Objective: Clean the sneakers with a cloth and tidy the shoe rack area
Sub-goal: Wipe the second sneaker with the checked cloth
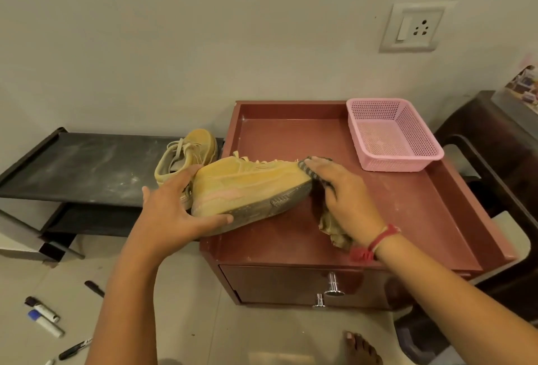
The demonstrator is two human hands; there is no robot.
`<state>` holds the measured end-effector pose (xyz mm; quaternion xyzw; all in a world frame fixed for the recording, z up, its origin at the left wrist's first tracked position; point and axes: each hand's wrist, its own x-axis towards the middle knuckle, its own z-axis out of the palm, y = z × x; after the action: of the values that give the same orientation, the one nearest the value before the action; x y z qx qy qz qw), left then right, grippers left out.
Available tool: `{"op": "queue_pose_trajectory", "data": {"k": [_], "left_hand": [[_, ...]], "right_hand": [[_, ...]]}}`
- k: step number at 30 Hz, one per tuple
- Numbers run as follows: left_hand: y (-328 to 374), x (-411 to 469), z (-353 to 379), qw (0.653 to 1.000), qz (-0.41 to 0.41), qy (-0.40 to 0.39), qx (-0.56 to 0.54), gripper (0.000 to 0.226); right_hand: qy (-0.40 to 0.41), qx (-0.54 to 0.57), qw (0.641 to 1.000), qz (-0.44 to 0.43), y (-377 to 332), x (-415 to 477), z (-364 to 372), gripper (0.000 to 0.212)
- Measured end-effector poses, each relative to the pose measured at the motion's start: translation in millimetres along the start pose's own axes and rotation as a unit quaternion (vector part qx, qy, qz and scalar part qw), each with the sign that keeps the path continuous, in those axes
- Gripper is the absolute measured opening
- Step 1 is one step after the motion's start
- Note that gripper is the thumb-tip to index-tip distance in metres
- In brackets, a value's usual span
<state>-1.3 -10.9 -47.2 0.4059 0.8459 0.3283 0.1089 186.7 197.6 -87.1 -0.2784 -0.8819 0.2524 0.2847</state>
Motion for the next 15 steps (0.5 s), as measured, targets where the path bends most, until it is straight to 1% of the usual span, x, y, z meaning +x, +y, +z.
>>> {"op": "queue_pose_trajectory", "data": {"k": [3, 5, 6, 7, 9, 10, 12, 14, 15], "left_hand": [[-3.4, 0.7, 1.3, 1.000, 0.002, -0.009, -0.004, 0.114], [-4.9, 0.1, 1.8, 1.000, 0.001, -0.011, -0.012, 0.114], [-4.9, 0.2, 2.0, 1.000, -0.001, -0.012, -0.015, 0.114], [-4.9, 0.5, 1.9, 1.000, -0.002, -0.014, -0.019, 0.114], [-5.4, 0.5, 1.0, 1.000, -0.006, -0.013, -0.026, 0.113], [-5.9, 0.4, 0.9, 1.000, -0.006, -0.013, -0.028, 0.113], [-6.6, 0.4, 1.1, 1.000, -0.002, -0.015, -0.023, 0.113], [-7.1, 0.1, 0.8, 1.000, -0.006, -0.017, -0.017, 0.114], [-7.1, 0.1, 0.6, 1.000, -0.009, -0.019, -0.017, 0.114]], "right_hand": [[-0.066, -0.003, 0.991, -0.114, -32.1, -22.7, 13.7, 0.054], [-0.080, -0.061, 0.979, -0.180, -40.8, -32.9, 19.7, 0.057], [-0.073, -0.090, 0.977, -0.180, -38.0, -29.5, 19.5, 0.061], [-0.060, -0.107, 0.980, -0.158, -32.3, -23.1, 17.8, 0.063], [-0.022, -0.112, 0.987, -0.111, -24.6, -13.5, 14.4, 0.060], [-0.016, -0.111, 0.988, -0.104, -27.6, -13.8, 16.0, 0.058], [-0.028, -0.123, 0.982, -0.138, -38.9, -22.1, 25.9, 0.055], [-0.055, -0.134, 0.974, -0.175, -46.6, -30.2, 30.2, 0.062], [-0.058, -0.141, 0.974, -0.165, -43.9, -27.2, 25.4, 0.066]]}}
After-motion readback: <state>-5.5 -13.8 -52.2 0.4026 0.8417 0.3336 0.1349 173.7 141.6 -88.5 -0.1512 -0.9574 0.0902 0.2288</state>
